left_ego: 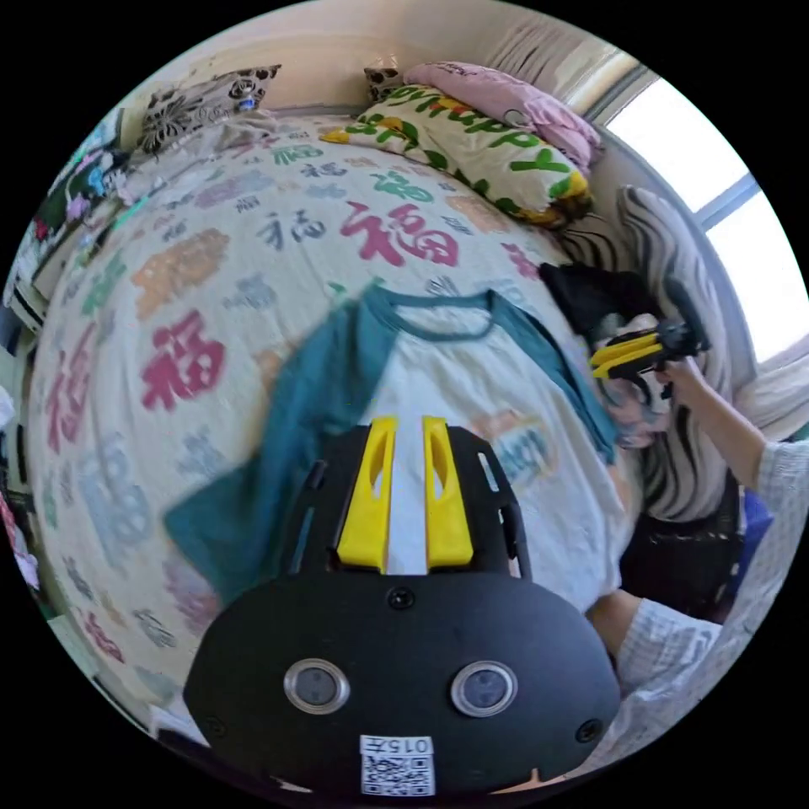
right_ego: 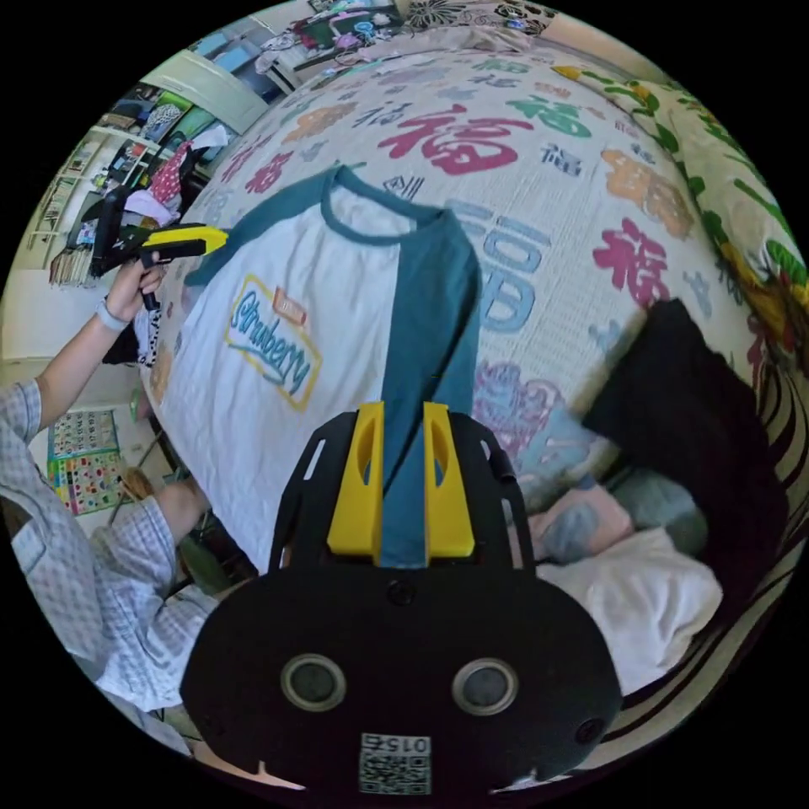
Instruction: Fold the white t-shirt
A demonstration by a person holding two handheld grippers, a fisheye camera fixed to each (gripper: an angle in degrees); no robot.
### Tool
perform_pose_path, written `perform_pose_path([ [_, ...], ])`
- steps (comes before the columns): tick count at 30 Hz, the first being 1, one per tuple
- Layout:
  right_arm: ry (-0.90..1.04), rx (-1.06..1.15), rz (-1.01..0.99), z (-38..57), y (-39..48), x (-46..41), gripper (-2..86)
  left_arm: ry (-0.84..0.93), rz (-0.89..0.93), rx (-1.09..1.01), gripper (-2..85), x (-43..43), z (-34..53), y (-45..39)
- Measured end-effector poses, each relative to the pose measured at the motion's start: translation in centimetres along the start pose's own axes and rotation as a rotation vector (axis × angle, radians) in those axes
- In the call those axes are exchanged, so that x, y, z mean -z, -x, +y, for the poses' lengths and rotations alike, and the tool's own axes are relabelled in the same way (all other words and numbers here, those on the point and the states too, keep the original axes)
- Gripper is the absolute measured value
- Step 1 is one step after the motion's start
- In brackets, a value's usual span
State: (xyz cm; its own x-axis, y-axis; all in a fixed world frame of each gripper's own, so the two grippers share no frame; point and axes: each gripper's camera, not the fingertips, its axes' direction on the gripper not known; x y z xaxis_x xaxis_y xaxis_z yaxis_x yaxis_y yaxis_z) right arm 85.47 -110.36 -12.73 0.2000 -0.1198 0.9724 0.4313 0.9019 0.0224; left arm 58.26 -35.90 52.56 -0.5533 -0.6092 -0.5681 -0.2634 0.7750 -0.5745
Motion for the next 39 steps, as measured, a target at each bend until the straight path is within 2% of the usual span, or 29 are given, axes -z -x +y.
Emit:
perform_pose_path([
  [4,0.082,-0.093,-0.07,5.1,-0.2,-2.8,10.0,0.039,0.189,0.043,5.5,-2.4,7.1,-5.5],
  [6,0.107,-0.115,-0.138,5.3,-0.7,-3.7,10.2,0.067,0.356,0.129,5.3,-5.8,10.0,-9.3],
  [9,0.155,-0.095,-0.095,4.8,-1.3,-4.0,4.4,0.082,0.536,0.306,5.3,-10.4,12.2,-12.3],
  [12,0.214,-0.037,-0.107,4.9,-2.6,-2.8,0.8,0.073,0.574,0.459,6.9,-13.4,13.3,-13.7],
  [14,0.204,-0.024,-0.122,5.5,-4.1,-1.1,0.3,0.029,0.615,0.541,7.9,-14.1,13.7,-13.8],
  [17,0.153,-0.051,-0.142,6.4,-7.2,2.2,-0.1,-0.038,0.579,0.62,8.4,-13.8,14.0,-13.7],
  [19,0.123,-0.075,-0.201,6.8,-9.8,4.3,-0.3,-0.065,0.576,0.706,6.7,-13.8,14.7,-12.9],
  [21,0.111,-0.081,-0.242,6.8,-11.2,5.3,-0.3,-0.113,0.65,0.828,0.9,-14.0,15.9,-11.5],
  [24,0.083,-0.08,-0.282,6.9,-12.8,7.3,-0.3,-0.161,0.755,0.841,-0.6,-13.1,16.2,-10.9],
  [28,0.013,-0.099,-0.431,7.0,-14.1,10.1,-0.3,-0.282,0.906,0.818,-0.9,-9.7,17.1,-10.2],
  [30,-0.012,-0.075,-0.49,6.7,-13.3,11.1,-0.3,-0.387,1.011,0.843,-0.9,-7.4,18.5,-8.7],
  [34,-0.012,0.072,-0.596,4.2,-7.7,11.2,0.2,-0.484,1.082,0.852,-0.9,-3.9,21.2,-5.2],
  [37,0.01,0.152,-0.704,2.3,-1.9,7.8,1.4,-0.474,1.037,0.833,-0.9,-0.9,24.4,-2.5],
  [39,0.083,0.181,-0.686,1.7,1.0,4.5,3.2,-0.414,0.971,0.873,-0.9,0.7,27.8,-0.4],
])
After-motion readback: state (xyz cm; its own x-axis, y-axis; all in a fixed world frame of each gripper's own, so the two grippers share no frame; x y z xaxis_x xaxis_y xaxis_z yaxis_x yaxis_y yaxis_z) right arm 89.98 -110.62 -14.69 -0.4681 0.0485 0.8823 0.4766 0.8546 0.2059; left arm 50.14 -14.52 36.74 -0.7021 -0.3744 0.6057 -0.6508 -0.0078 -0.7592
